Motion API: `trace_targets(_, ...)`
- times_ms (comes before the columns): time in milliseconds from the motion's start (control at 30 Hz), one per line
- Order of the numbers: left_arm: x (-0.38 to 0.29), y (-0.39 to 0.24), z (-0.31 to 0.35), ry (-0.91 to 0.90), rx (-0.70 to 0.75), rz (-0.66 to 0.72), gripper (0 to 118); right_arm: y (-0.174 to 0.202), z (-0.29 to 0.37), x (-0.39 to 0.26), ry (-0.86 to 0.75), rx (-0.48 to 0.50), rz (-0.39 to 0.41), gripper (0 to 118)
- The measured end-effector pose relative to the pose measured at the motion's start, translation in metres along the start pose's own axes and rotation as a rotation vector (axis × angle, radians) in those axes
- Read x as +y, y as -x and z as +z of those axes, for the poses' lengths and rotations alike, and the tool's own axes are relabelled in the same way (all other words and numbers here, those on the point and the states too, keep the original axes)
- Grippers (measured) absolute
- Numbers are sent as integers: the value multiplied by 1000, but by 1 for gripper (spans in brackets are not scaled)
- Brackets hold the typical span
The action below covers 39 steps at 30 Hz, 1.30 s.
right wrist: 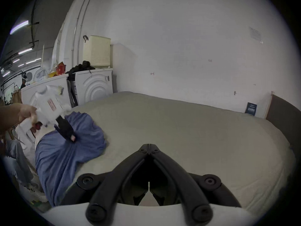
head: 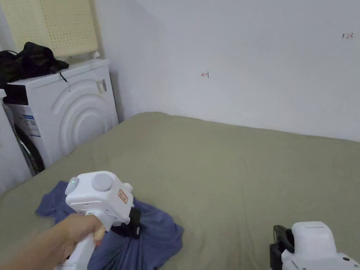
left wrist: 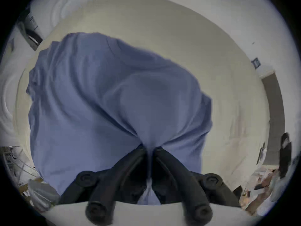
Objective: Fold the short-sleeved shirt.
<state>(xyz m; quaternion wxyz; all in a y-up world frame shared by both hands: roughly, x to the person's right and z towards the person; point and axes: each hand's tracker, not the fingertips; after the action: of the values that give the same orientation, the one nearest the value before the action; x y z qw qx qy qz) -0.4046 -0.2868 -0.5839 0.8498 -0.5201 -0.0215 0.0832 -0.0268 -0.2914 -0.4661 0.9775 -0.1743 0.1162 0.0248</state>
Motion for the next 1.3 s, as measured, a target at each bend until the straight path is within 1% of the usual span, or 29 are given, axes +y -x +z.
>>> trace_targets(67,-8,-31,29,-68,-31,20,3,-17,12,2,-2,-46,-9,0)
trace_targets(100,46,3,19,-1,-124,73,3,-27,20,3,-6,-57,-11,0)
trace_targets(200,60,-41,47,-46,-191,-29,3,-59,45,9,-26,-142,-15,0)
trace_targets(300,65,-102,70,-77,-238,-100,3,-90,72,11,-40,-244,22,0)
trace_targets(333,66,-124,76,-84,-252,-139,3,-101,81,12,-43,-268,23,0)
trace_targets(433,67,-195,88,-85,-298,-294,3,-137,110,12,-44,-346,-18,0)
trace_targets(500,66,-243,94,-91,-384,-374,3,-160,132,12,-51,-409,-18,0)
trace_targets(600,47,-324,99,-79,-465,-486,3,-189,168,7,-58,-507,-2,0)
trace_targets(633,57,-338,89,-62,-497,-514,3,-198,179,5,-54,-536,-4,0)
trace_targets(733,31,-408,79,-6,-582,-612,3,-221,212,-1,-42,-608,-27,0)
trace_targets(833,-5,-462,60,66,-669,-713,3,-240,238,-9,-31,-691,-27,0)
trace_targets(867,-19,-477,53,94,-689,-739,3,-245,245,-12,-28,-701,-32,0)
trace_targets(967,-58,-504,24,191,-690,-775,3,-258,257,-20,-1,-724,-71,0)
trace_targets(1033,-79,-511,3,231,-676,-779,3,-261,262,-24,1,-731,-78,0)
trace_targets(1067,-88,-511,-9,259,-680,-764,7,-261,262,-26,1,-733,-79,0)
trace_targets(1100,-96,-510,-20,285,-682,-747,21,-260,262,-27,1,-731,-80,0)
trace_targets(1133,-101,-507,-29,298,-676,-713,67,-260,261,-27,2,-725,-86,0)
trace_targets(1167,-105,-506,-37,307,-643,-684,100,-259,261,-27,5,-713,-91,0)
trace_targets(1200,-107,-501,-41,316,-601,-661,113,-258,260,-29,8,-698,-93,0)
trace_targets(1233,-104,-493,-39,311,-581,-635,107,-257,258,-28,13,-686,-95,0)
trace_targets(1300,-82,-468,-19,275,-618,-596,83,-254,256,-25,14,-673,-97,0)
